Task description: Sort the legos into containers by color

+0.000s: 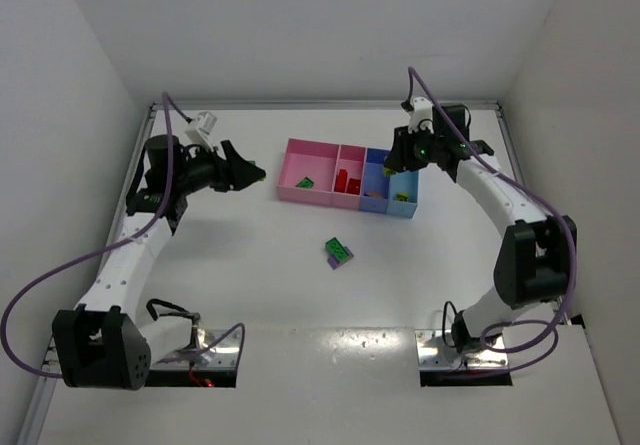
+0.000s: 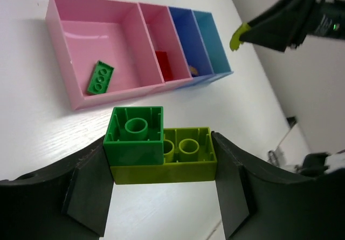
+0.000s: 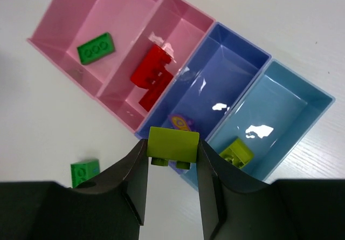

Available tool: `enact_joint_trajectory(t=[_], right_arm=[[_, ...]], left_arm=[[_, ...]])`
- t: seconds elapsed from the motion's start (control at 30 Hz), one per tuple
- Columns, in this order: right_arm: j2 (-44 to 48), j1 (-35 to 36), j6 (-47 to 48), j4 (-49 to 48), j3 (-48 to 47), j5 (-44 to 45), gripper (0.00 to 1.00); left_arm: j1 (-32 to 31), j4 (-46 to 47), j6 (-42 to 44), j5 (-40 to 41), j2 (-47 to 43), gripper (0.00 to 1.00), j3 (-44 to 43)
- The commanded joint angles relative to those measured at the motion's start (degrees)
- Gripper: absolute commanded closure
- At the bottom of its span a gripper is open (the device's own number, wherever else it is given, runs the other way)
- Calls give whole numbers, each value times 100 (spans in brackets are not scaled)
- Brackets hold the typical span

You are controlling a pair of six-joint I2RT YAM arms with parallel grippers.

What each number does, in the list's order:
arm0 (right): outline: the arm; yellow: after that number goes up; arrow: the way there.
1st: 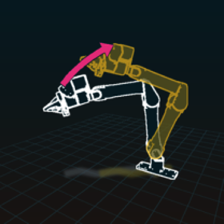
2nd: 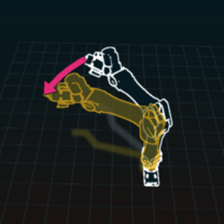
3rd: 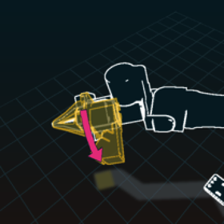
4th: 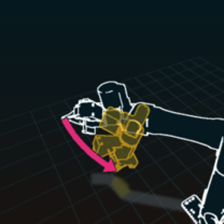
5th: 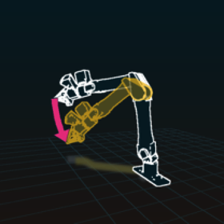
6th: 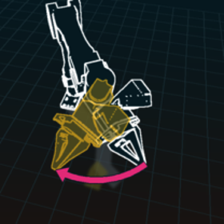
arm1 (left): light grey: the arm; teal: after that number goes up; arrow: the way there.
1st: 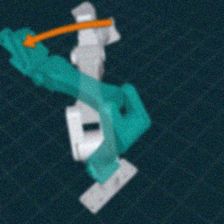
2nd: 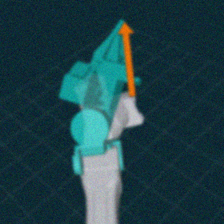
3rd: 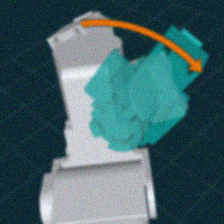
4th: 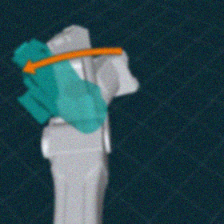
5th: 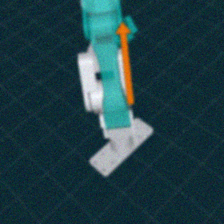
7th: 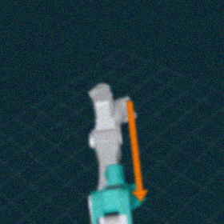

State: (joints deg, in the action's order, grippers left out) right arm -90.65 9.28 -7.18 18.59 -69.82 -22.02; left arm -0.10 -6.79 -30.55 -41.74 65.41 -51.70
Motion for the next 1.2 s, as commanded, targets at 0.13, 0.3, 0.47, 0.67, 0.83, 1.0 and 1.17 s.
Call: enact_joint_trajectory(t=[0.13,0.3,0.47,0.67,0.83,1.0,1.17], right_arm=[[-594,-207,446,110,-49,259,100],[-699,-374,577,48,152,559,100],[-699,-436,577,-136,337,716,100],[-998,-436,630,-136,390,769,96],[-1138,-436,525,-136,390,717,90],[-1297,-436,410,-136,390,717,53],[-1096,-436,279,-22,390,532,37]], left_arm=[[-578,-1007,2332,543,-388,97,-138],[-1114,-1342,3220,1000,-564,97,-138],[-1563,-1457,3906,1177,-687,97,2],[-2308,-1685,4626,1780,-897,99,467],[-3257,-1712,5259,2651,-1344,99,941],[-3751,-1028,5595,3539,-1751,99,1321],[-4041,-500,5796,3883,-2198,99,1759]])
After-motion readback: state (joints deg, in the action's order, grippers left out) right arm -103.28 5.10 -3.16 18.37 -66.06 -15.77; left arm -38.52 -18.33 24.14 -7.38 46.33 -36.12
